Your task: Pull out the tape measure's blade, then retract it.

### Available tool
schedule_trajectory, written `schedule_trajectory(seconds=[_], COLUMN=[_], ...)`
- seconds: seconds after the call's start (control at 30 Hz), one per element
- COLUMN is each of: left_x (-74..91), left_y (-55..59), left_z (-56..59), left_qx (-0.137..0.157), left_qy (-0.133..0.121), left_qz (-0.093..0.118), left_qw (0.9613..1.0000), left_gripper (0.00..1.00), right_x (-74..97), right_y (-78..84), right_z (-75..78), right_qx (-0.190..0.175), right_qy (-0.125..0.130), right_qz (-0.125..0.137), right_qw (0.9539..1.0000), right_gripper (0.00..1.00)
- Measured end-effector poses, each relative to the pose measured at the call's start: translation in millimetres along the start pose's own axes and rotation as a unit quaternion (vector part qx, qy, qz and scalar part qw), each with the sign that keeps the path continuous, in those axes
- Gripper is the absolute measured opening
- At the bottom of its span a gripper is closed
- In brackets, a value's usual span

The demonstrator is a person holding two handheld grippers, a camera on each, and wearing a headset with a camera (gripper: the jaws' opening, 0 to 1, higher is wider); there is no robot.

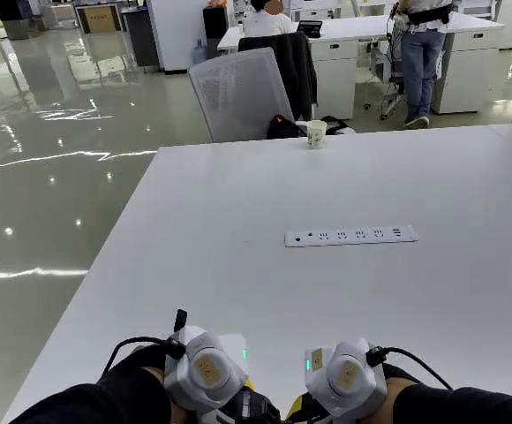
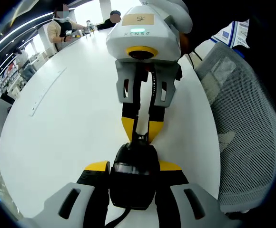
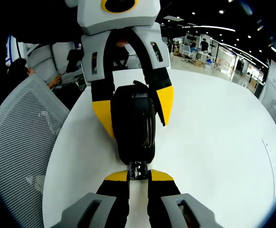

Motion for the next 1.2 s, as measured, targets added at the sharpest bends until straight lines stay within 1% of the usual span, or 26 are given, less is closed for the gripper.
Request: schedule_trajectory(seconds=[0.23, 0.53, 0.77, 0.97, 1.2], left_x=[0.4, -0.4, 0.3, 0.3, -0.9], left_y=[-0.6, 0.1, -0.2, -0.1, 0.3], left_z=[1.1, 0.7, 1.7, 1.2, 0.1], left_qx=[0.002, 0.0, 0.004, 0.004, 0.005], left_qy=[0.002, 0.001, 0.004, 0.001, 0.0], left_qz=[0.003, 0.003, 0.003, 0.003, 0.002], left_qw=[1.0, 1.0, 1.0, 1.0, 1.0], left_gripper=[0.31, 0.31, 0.31, 0.31, 0.31], right_x=[2.1, 4.9, 7.6, 10.5, 11.4], right_y=[2.0, 5.9, 9.8, 12.8, 13.5], right_z=[-0.7, -0.9, -1.3, -1.1, -2.0], right_qx=[-0.004, -0.006, -0.008, -0.009, -0.011], right_qy=[0.001, -0.006, -0.005, -0.005, -0.004], right_qz=[-0.001, -0.006, -0.008, -0.01, -0.01], right_qw=[1.0, 0.9999, 0.9999, 0.9999, 0.9999], right_gripper=[0.1, 0.1, 0.1, 0.1, 0.1])
Point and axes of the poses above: the centre of the closed fingertips' face, and the gripper's own axes: x roughly backward along the fingers, z roughly to its right, y roughly out of its underside, the point moved 3 cm from there along x, roughly backward along the fingers, and after that the axes turned 9 degrees about x, right-handed, at the moved point
